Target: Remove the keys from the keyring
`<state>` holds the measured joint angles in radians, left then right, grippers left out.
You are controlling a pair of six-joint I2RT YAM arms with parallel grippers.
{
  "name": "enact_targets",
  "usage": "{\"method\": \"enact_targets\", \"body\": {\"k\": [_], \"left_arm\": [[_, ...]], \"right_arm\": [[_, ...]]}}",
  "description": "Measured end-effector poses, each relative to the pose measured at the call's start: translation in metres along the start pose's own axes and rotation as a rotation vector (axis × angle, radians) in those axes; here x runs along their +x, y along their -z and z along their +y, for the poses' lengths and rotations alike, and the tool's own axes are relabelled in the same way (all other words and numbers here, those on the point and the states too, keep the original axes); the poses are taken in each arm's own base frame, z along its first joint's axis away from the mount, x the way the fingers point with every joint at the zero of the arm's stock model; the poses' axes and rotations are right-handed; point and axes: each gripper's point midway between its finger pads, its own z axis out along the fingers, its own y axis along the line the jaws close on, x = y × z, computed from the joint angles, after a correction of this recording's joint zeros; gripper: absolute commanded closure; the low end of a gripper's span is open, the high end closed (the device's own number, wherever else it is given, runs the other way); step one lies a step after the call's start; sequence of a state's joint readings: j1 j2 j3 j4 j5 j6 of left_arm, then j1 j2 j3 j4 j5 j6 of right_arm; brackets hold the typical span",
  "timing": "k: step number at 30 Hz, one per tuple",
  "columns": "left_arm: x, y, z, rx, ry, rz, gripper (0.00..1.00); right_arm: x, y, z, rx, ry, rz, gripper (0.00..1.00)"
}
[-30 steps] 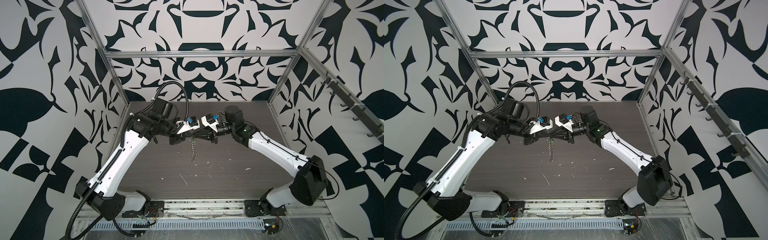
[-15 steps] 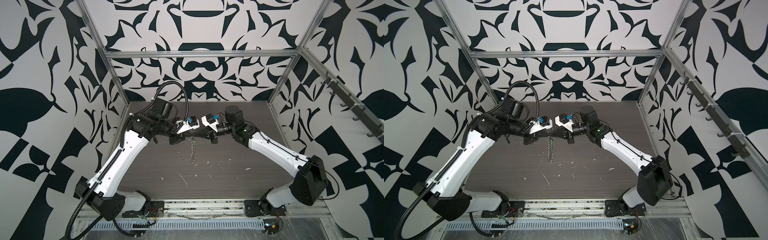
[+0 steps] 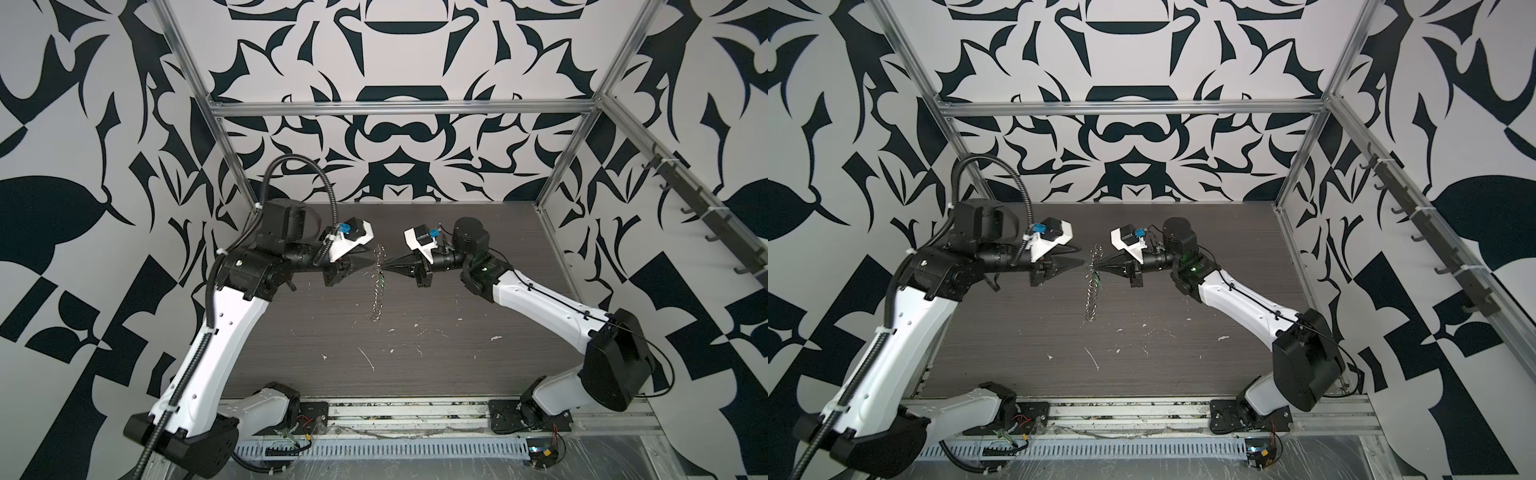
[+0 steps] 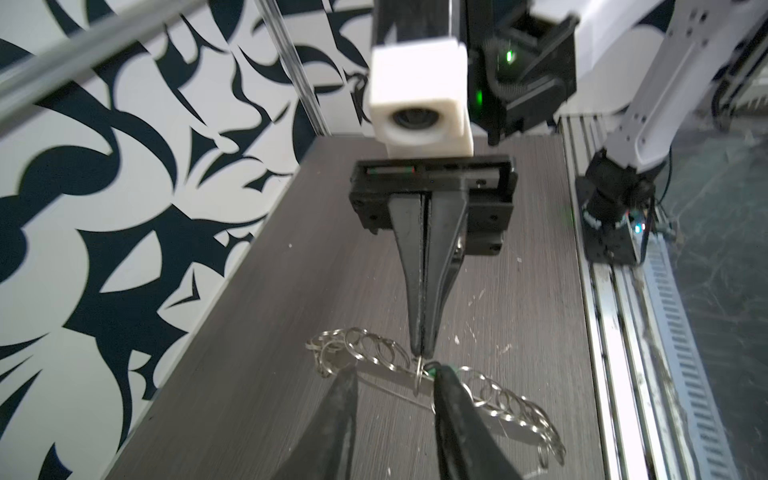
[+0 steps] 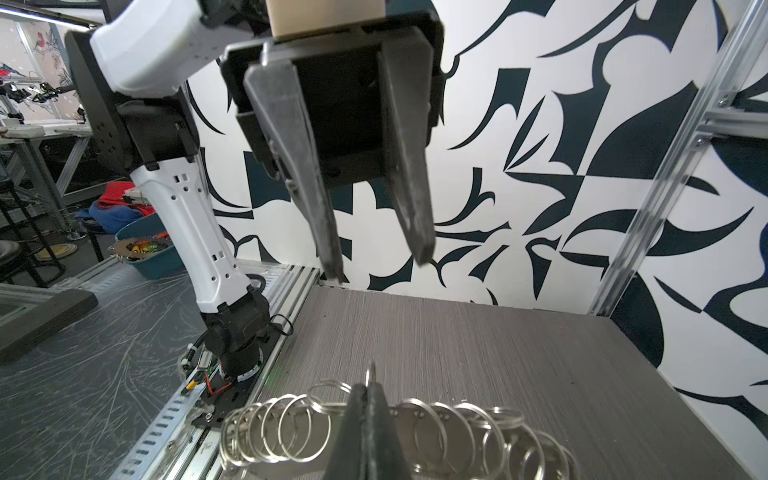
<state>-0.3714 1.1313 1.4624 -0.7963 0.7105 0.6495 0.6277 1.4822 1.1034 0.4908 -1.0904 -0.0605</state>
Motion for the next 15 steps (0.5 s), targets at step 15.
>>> {"method": "enact_targets", "body": {"k": [15], "left_arm": [[-0.011,-0.003,-0.001,0.010,0.146,-0.201,0.56]], "right_arm": [[-0.023,0.006,-0.002,0.041,0.017,-0.100,1.00]]}}
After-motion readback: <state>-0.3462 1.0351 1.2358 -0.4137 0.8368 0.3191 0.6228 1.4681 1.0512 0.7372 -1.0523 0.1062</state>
